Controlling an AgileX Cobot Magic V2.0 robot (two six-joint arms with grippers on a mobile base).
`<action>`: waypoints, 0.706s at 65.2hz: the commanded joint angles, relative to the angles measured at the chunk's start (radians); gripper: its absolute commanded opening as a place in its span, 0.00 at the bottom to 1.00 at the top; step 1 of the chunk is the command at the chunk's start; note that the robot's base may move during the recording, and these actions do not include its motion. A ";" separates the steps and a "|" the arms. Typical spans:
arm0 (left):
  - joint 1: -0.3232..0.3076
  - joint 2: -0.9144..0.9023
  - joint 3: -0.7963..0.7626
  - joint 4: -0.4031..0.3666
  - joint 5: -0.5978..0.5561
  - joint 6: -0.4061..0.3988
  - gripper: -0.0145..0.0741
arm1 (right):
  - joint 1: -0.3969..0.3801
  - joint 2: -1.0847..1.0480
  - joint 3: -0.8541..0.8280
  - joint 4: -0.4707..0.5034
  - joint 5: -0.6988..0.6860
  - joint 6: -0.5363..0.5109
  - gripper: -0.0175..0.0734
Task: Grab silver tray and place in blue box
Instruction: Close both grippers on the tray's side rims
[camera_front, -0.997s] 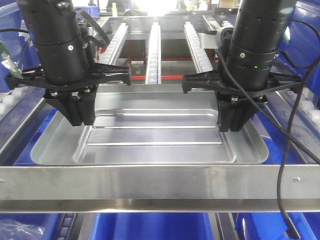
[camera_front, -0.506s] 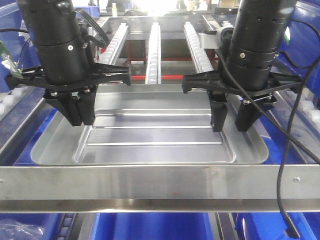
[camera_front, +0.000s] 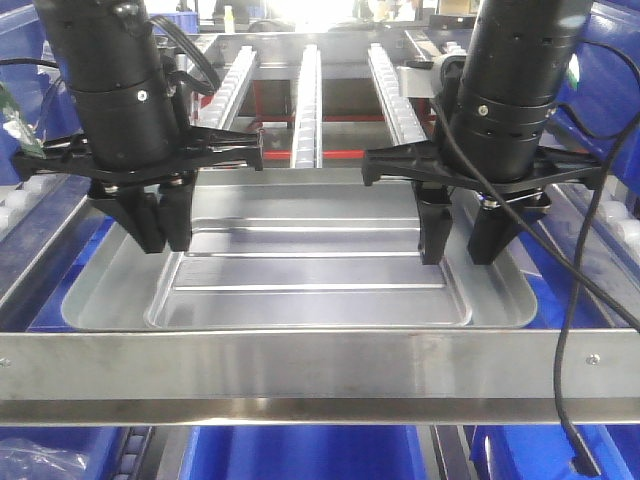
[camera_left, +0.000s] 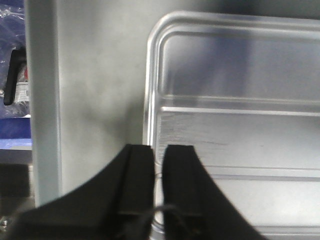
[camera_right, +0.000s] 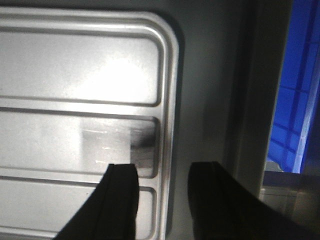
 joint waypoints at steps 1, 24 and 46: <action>-0.007 -0.037 -0.029 0.016 -0.019 -0.003 0.44 | -0.003 -0.048 -0.034 0.001 -0.034 -0.005 0.60; -0.007 -0.015 -0.029 0.065 -0.021 -0.003 0.49 | -0.019 -0.023 -0.034 0.001 -0.050 -0.005 0.60; -0.004 0.001 -0.029 0.067 -0.028 -0.003 0.46 | -0.021 0.012 -0.034 0.001 -0.061 -0.005 0.60</action>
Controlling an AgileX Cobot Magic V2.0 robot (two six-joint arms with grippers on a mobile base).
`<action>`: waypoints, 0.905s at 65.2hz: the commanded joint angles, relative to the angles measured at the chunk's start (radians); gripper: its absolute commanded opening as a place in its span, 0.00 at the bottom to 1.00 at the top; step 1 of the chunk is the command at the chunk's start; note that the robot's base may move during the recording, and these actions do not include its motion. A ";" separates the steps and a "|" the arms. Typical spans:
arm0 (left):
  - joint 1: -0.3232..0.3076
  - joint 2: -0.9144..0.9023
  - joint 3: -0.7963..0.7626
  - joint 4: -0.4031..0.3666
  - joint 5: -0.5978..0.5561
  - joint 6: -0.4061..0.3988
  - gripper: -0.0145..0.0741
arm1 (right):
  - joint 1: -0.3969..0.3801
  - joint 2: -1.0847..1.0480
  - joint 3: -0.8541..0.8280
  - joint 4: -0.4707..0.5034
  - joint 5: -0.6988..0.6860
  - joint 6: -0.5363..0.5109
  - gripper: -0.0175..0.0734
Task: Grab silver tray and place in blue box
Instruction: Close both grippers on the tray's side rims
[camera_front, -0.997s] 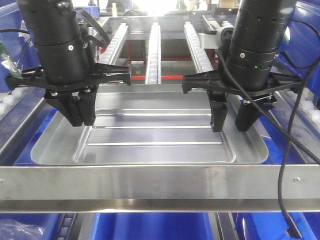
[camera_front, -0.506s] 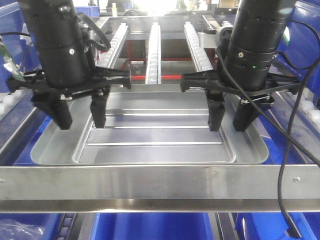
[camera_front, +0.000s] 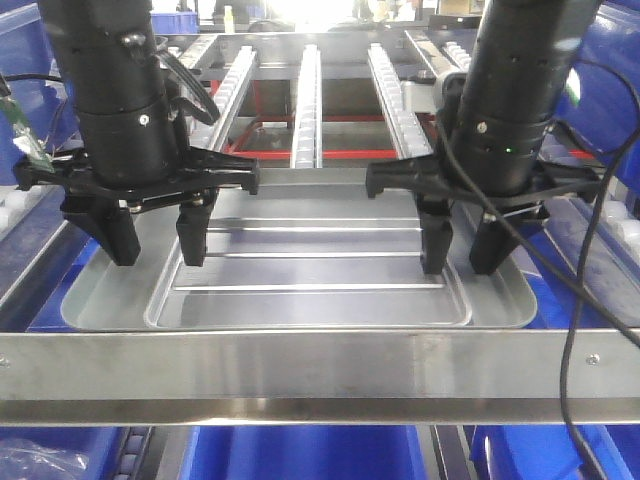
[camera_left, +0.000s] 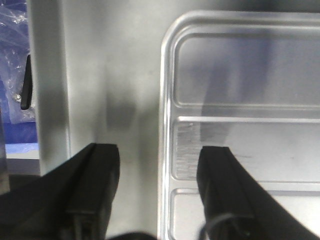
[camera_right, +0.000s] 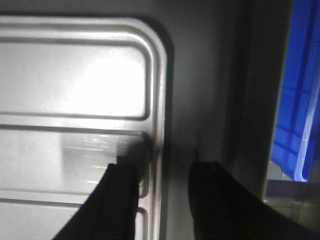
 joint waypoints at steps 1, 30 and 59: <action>-0.004 -0.040 -0.029 0.016 -0.024 -0.003 0.46 | -0.006 -0.031 -0.034 -0.001 -0.031 -0.003 0.60; -0.001 -0.018 -0.029 0.010 -0.022 -0.003 0.46 | -0.006 -0.024 -0.034 -0.001 -0.030 -0.003 0.60; -0.001 0.014 -0.028 -0.006 -0.009 -0.003 0.46 | -0.006 -0.024 -0.034 -0.001 -0.036 -0.003 0.60</action>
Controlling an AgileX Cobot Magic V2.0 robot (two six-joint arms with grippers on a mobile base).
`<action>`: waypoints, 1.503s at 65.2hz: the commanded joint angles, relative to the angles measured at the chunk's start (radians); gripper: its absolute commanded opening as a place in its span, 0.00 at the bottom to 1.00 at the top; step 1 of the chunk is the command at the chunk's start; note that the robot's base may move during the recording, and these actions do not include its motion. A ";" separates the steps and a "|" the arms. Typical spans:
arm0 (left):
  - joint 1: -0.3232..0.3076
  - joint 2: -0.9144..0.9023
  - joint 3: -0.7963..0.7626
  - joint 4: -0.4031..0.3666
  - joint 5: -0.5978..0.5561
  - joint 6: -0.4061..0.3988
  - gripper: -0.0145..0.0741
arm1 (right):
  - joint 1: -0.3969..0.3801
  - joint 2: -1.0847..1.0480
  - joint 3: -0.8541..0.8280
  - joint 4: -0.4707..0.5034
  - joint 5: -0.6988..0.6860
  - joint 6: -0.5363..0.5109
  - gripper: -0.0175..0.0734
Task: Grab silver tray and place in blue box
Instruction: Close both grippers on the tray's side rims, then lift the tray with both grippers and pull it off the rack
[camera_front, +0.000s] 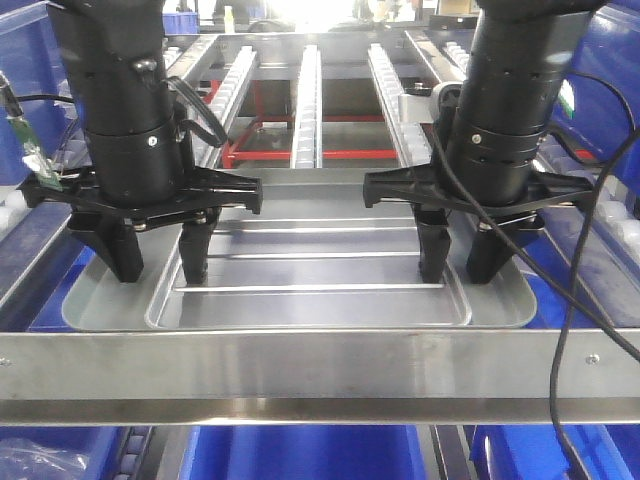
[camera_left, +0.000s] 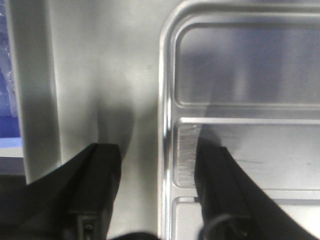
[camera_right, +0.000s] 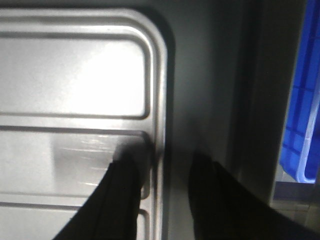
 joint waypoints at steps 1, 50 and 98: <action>-0.001 -0.030 -0.021 0.000 -0.008 -0.003 0.46 | -0.006 -0.042 -0.028 -0.004 -0.032 -0.003 0.60; -0.001 -0.030 -0.021 0.004 0.037 -0.003 0.15 | -0.006 -0.042 -0.028 -0.004 -0.023 -0.003 0.25; -0.001 -0.206 -0.133 0.022 0.135 -0.003 0.15 | 0.003 -0.205 -0.122 0.006 0.077 0.062 0.25</action>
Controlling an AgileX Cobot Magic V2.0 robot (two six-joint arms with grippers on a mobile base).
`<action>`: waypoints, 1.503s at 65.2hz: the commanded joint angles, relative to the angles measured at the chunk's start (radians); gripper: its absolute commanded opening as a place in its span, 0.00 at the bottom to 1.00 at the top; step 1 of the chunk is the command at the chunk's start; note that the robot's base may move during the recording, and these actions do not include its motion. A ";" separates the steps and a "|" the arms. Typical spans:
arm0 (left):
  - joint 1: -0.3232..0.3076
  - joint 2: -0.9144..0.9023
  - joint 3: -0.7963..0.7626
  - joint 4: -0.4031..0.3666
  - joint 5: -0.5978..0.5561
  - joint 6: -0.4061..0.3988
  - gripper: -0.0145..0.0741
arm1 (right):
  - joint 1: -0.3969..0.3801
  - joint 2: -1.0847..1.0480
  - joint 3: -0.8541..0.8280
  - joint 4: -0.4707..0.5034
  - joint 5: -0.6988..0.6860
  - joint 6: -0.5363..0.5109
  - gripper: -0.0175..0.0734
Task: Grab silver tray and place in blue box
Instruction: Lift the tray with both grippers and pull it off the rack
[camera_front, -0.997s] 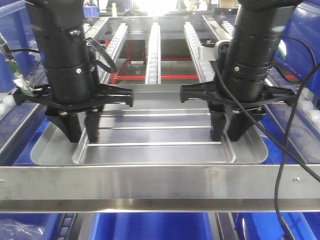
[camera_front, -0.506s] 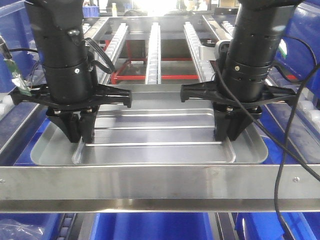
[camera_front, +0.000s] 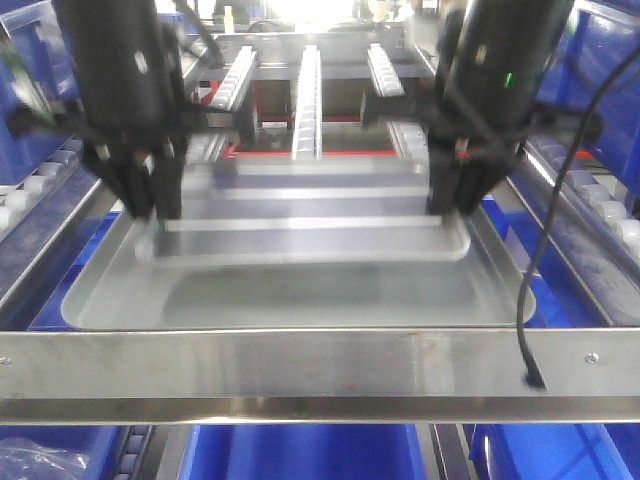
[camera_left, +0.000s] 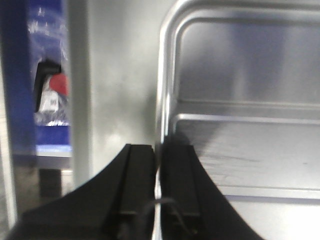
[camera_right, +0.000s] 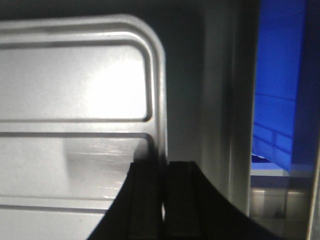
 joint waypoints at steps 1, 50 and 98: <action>-0.001 -0.109 -0.035 0.010 0.011 -0.003 0.15 | 0.005 -0.097 -0.038 -0.008 -0.019 0.016 0.25; -0.299 -0.537 0.424 0.076 0.016 -0.320 0.15 | 0.306 -0.478 0.330 -0.165 0.003 0.331 0.25; -0.455 -0.549 0.450 0.152 0.062 -0.471 0.15 | 0.386 -0.607 0.489 -0.197 -0.032 0.398 0.25</action>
